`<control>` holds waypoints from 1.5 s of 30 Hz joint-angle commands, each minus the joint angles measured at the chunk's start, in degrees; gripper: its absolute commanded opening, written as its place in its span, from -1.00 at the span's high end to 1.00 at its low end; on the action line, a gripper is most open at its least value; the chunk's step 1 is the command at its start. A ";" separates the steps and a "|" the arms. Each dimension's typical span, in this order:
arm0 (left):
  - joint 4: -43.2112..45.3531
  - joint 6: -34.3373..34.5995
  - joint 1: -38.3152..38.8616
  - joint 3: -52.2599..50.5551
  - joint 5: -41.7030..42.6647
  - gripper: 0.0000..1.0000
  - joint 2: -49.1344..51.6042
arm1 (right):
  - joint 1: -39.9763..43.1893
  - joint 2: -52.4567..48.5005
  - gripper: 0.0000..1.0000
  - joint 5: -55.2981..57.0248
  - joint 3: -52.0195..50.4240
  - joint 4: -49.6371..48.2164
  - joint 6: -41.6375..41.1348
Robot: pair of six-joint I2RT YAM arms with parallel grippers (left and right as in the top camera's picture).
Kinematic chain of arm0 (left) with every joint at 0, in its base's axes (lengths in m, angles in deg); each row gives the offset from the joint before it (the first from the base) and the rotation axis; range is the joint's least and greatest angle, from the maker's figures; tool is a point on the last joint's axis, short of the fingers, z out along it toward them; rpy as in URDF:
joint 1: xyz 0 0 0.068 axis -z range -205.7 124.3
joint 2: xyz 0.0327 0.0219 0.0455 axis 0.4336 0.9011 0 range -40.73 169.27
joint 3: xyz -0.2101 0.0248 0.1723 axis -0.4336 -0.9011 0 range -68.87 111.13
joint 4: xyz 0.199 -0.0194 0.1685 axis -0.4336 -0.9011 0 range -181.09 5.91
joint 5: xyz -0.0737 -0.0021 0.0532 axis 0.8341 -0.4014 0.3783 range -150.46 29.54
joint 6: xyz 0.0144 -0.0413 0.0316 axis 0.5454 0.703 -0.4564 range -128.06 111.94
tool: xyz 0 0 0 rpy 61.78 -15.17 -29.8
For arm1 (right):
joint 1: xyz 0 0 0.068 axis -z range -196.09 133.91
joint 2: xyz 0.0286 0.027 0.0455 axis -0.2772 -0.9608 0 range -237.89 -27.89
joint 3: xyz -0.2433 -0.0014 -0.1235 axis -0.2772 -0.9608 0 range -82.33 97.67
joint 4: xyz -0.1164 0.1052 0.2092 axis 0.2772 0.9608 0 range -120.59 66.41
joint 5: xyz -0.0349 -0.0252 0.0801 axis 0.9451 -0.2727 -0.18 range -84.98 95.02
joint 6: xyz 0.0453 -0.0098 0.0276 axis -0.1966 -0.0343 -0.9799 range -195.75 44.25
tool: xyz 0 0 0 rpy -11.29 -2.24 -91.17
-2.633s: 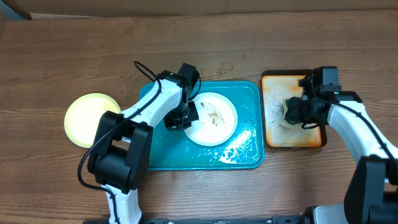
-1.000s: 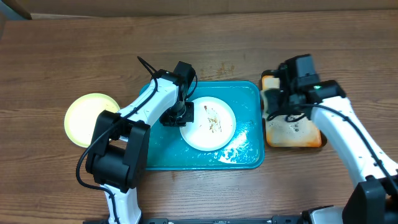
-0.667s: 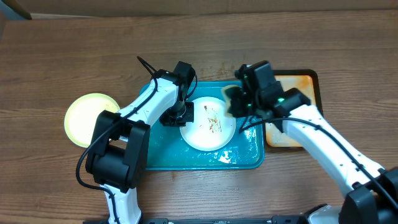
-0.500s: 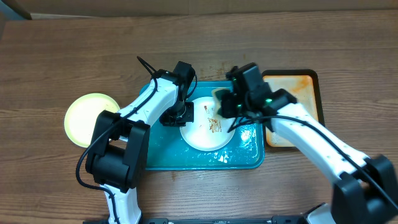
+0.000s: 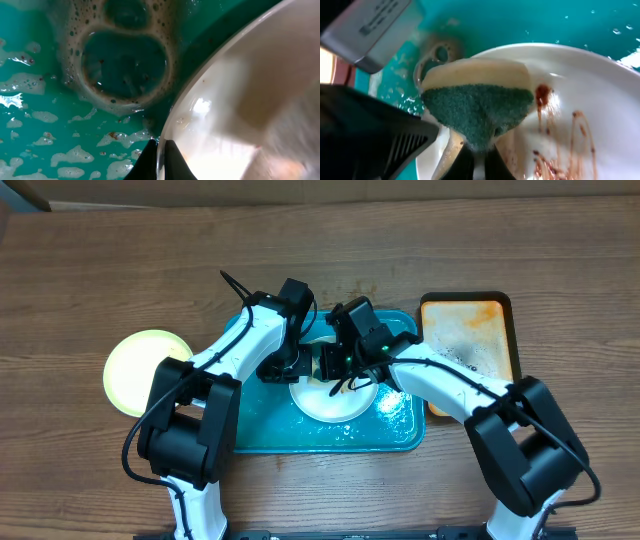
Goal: Clean dirty plates on tray and stack at the side
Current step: 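Scrub the white plate with the sponge in the right gripper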
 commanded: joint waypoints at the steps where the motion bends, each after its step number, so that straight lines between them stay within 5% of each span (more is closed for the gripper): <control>1: 0.44 -0.85 -0.28 -0.11 -0.15 0.92 0.92 | -0.07 -2.89 0.93 -0.66 0.68 -3.23 -2.71; 6: 0.39 -0.85 -0.28 -0.11 -0.13 0.92 0.92 | -0.07 -5.60 0.93 2.21 0.68 -3.28 -6.69; 12: 0.31 -0.85 -0.28 -0.11 0.26 0.92 0.92 | 1.53 -5.81 0.92 16.72 0.68 9.31 -19.21; 22: 0.20 -0.85 -0.31 -0.11 0.26 0.92 0.92 | 3.23 -5.81 0.92 16.81 0.68 27.10 -19.34; 45: 0.44 -0.85 -0.28 -0.11 0.26 0.91 0.92 | -0.20 10.34 0.92 8.52 0.72 22.38 10.34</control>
